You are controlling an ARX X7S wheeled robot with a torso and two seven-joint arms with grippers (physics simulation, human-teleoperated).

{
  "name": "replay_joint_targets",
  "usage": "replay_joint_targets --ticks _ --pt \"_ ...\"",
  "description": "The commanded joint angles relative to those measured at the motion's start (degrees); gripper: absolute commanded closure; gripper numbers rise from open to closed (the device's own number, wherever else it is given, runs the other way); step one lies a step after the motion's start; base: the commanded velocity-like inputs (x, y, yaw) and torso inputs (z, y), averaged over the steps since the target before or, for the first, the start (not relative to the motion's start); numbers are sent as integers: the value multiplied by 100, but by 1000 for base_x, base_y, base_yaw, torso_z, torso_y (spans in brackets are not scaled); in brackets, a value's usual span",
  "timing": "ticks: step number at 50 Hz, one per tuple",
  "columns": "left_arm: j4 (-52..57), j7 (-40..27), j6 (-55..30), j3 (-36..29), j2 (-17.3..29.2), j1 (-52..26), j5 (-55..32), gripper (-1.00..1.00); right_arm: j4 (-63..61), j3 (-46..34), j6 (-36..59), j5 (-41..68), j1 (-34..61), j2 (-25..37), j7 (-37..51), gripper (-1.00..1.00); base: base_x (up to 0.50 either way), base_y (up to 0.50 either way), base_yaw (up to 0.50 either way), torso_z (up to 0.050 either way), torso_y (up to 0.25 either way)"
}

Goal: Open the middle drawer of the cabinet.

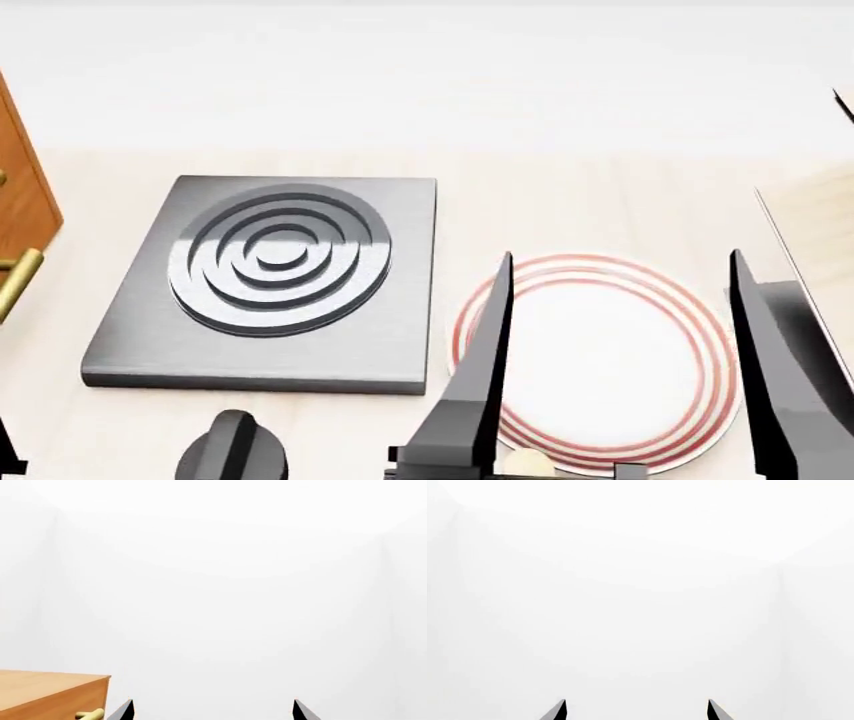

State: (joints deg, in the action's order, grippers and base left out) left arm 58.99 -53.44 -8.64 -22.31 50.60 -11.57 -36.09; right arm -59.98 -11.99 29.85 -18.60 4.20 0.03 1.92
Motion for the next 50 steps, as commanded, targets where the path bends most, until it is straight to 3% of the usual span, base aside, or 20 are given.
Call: replay_joint_targets --ticks 1,8,17,32,50 --pt "23 -102 -177 -194 143 -115 196 -100 -2 -24 -23 -120 24 0 53 -100 0 0 0 0 0" --pt "-63 -5 -1126 -671 358 -548 588 -100 -1 -37 37 -107 27 0 38 -100 0 0 0 0 0" --pt "-665 590 -2270 -1430 392 -1400 1652 -100 -1 -50 143 -113 3 0 -13 -100 0 0 0 0 0" --pt "-2366 1784 -2574 -2061 171 -2293 2111 -100 -1 -1 272 -29 35 1 -54 -100 0 0 0 0 0" --pt "-4599 3294 -2830 -3451 -305 -3906 3599 -100 -1 148 283 66 58 1 -117 -100 0 0 0 0 0"
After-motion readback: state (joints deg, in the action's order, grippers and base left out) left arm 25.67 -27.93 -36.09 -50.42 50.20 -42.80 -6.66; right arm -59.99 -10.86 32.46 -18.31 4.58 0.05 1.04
